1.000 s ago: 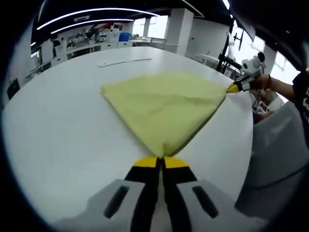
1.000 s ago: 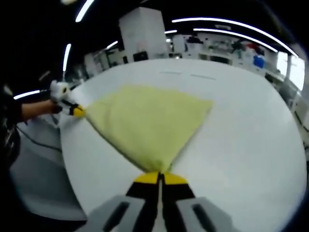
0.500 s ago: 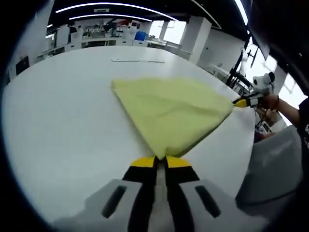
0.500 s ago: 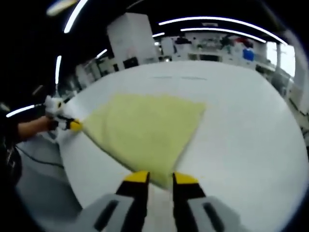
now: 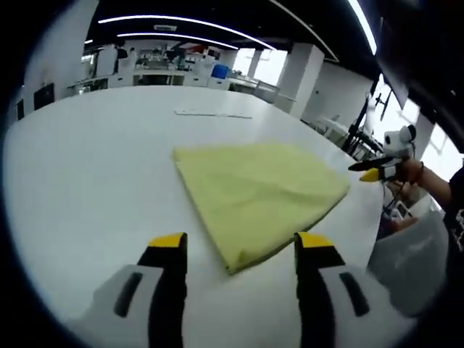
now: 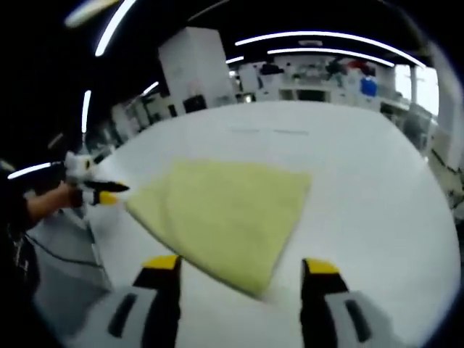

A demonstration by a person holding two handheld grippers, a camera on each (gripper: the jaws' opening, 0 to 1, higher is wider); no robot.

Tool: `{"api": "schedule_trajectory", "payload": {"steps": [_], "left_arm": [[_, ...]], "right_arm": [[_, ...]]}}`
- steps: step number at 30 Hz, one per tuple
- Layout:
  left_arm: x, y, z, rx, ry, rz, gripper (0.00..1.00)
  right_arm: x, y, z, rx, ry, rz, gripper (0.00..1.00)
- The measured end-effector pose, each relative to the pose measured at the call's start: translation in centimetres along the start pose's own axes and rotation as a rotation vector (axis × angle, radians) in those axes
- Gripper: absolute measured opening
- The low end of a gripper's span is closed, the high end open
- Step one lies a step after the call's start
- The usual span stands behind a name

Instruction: Fold the garment on the visible template until the final outline fits inside the template.

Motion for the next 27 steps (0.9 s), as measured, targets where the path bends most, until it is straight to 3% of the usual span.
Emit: {"api": "schedule_trajectory", "payload": {"steps": [6, 16, 21, 27], "left_arm": [[-0.9, -0.8, 0.7, 0.003, 0.018, -0.007, 0.74], [-2.7, -2.6, 1.2, -0.036, 0.048, 0.003, 0.91], [-3.0, -3.0, 1.2, -0.068, 0.054, -0.012, 0.99], [-3.1, -3.7, 1.6, -0.06, 0.033, -0.001, 0.99]], "right_arm": [[-1.5, -1.2, -1.5, -0.018, -0.034, 0.027, 0.81], [-2.2, -2.2, -3.0, -0.036, -0.038, 0.043, 0.98], [-2.5, -2.6, -3.9, -0.042, -0.042, 0.064, 0.99], [-2.6, -3.0, -4.6, -0.029, -0.082, 0.061, 0.99]]}}
Point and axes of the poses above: the point that each gripper's makers call its tool centre point, and the gripper's own axes: y roughly forward along the fingers, z roughly to its right, x roughly out of its underside, the point moved 8 cm from there along -y, roughly backward along the fingers, and after that the axes turned 13 degrees about y, right-handed, at the moved point
